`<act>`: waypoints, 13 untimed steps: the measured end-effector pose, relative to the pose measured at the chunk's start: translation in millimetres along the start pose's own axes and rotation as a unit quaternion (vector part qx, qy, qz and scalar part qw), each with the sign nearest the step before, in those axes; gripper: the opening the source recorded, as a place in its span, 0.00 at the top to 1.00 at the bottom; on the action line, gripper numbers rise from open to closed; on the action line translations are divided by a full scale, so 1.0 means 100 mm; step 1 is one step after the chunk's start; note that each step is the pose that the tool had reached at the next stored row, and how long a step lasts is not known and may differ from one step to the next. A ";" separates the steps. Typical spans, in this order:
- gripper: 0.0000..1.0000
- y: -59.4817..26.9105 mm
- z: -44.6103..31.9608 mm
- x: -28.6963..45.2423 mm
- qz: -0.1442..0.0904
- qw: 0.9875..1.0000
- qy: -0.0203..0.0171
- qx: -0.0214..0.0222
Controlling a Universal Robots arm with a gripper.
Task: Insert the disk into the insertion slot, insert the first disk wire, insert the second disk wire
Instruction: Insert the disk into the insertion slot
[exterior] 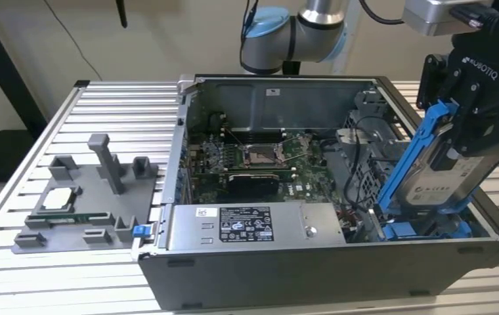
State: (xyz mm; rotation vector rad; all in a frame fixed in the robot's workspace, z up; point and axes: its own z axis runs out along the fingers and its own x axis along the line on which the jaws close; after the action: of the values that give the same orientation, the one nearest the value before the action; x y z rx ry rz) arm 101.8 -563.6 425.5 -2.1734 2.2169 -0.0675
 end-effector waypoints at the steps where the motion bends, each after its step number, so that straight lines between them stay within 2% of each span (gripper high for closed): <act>1: 1.00 0.000 0.018 0.000 0.000 1.000 0.000 0.000; 13: 1.00 -0.017 0.174 -0.001 0.000 1.000 0.000 0.000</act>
State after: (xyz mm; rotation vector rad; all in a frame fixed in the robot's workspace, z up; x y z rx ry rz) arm 104.5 -563.6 408.2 -2.1735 2.2169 -0.0677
